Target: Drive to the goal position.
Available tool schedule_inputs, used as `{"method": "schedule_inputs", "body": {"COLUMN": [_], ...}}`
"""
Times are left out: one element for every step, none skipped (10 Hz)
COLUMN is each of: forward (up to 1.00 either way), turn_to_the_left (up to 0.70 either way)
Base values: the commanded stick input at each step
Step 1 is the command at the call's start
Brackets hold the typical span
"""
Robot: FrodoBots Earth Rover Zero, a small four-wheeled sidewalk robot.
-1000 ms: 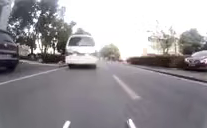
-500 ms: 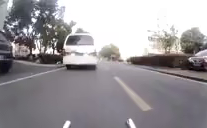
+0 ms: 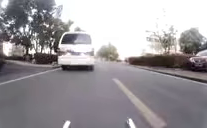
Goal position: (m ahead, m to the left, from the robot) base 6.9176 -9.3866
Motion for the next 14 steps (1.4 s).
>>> {"method": "schedule_inputs", "body": {"forward": [0.7, 0.7, 0.7, 0.7, 0.7, 0.7, 0.7, 0.7, 0.7, 0.7, 0.7, 0.7, 0.7, 0.7], "turn_to_the_left": [-0.1, -0.05, -0.01, 0.0, 0.0, 0.0, 0.0, 0.0, 0.0, 0.0, 0.0, 0.0, 0.0, 0.0]}}
